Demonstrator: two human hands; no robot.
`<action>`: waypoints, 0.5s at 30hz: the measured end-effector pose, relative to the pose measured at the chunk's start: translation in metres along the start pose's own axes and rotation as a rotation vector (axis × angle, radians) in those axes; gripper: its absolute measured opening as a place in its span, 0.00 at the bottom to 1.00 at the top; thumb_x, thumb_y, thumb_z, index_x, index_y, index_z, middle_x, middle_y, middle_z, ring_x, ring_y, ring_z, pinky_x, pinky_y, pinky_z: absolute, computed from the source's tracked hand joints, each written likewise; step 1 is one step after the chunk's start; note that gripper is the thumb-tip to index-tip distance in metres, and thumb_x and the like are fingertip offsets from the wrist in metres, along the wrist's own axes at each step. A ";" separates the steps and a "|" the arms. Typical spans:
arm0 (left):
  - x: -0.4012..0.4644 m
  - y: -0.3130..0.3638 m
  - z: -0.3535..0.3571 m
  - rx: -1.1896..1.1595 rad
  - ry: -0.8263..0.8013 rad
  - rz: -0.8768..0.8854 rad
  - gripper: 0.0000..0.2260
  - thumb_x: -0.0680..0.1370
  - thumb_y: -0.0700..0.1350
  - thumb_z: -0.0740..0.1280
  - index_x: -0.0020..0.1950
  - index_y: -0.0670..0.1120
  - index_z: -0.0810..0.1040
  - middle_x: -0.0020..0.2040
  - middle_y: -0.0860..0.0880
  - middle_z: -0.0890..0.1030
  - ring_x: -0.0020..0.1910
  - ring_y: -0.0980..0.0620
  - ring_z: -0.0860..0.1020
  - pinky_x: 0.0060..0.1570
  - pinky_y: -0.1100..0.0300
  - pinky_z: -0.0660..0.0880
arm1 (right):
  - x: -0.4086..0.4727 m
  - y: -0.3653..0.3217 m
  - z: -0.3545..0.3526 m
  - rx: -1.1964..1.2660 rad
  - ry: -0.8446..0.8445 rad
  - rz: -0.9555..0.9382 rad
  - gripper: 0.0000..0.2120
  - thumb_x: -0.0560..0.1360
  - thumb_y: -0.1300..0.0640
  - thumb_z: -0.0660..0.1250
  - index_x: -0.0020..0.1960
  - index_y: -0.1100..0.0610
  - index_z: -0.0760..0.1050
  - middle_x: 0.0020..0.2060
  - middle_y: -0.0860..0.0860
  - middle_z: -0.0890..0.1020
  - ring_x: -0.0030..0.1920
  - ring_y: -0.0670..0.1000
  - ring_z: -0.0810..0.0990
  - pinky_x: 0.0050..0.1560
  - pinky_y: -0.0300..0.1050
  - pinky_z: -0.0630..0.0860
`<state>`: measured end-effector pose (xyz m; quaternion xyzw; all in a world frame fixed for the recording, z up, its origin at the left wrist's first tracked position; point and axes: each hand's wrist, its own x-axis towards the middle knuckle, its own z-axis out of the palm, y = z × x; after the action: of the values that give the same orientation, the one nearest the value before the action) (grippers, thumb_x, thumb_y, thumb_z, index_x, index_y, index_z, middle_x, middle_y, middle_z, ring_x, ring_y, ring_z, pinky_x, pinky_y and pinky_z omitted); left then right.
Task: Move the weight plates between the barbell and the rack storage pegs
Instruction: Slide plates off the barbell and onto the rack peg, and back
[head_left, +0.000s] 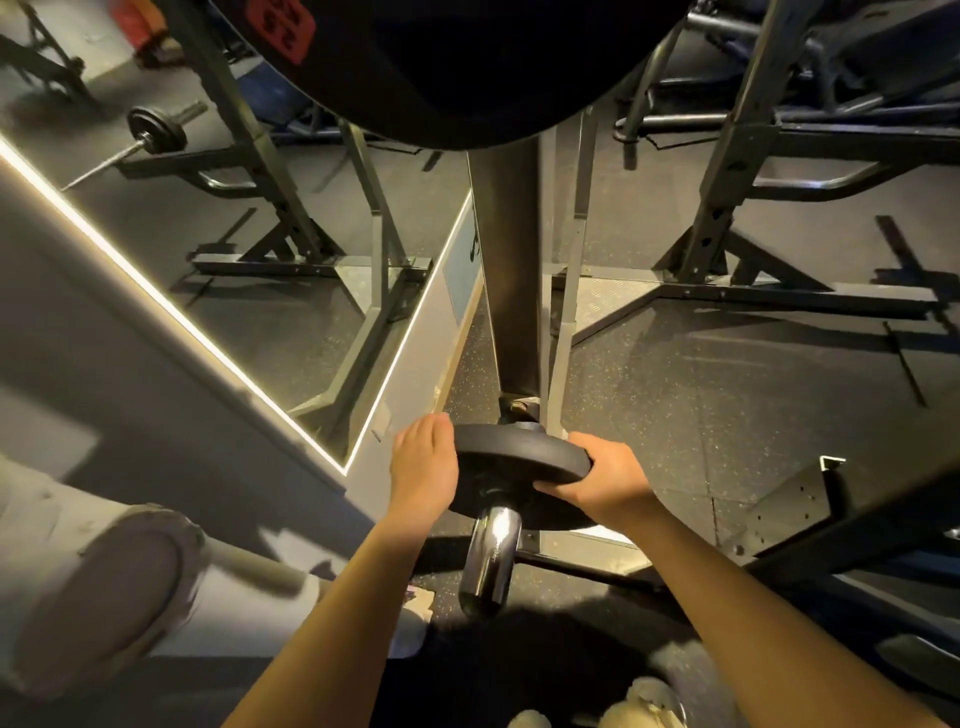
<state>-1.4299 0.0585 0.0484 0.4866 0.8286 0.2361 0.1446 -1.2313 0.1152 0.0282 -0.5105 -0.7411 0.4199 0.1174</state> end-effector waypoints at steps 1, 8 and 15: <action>0.000 0.004 0.002 0.061 0.000 0.082 0.11 0.83 0.43 0.54 0.60 0.43 0.72 0.58 0.46 0.75 0.54 0.53 0.69 0.60 0.63 0.63 | -0.003 0.011 0.003 0.097 0.000 0.046 0.20 0.66 0.47 0.77 0.54 0.49 0.75 0.48 0.48 0.80 0.49 0.50 0.79 0.52 0.43 0.79; -0.020 0.075 0.027 0.300 0.057 0.287 0.12 0.83 0.49 0.52 0.56 0.50 0.74 0.55 0.52 0.75 0.64 0.52 0.69 0.73 0.48 0.53 | -0.010 0.057 0.041 0.359 0.029 0.269 0.24 0.67 0.49 0.77 0.56 0.49 0.68 0.50 0.48 0.77 0.52 0.52 0.77 0.52 0.41 0.73; -0.010 0.058 0.022 0.155 0.113 0.294 0.14 0.82 0.47 0.53 0.50 0.48 0.78 0.49 0.53 0.78 0.56 0.53 0.73 0.69 0.51 0.60 | -0.014 0.051 0.034 0.251 0.149 0.215 0.22 0.68 0.51 0.77 0.57 0.57 0.74 0.45 0.50 0.79 0.48 0.52 0.79 0.40 0.30 0.72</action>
<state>-1.3720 0.0795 0.0604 0.5983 0.7709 0.2172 0.0238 -1.2121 0.0928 -0.0276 -0.5978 -0.6132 0.4803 0.1893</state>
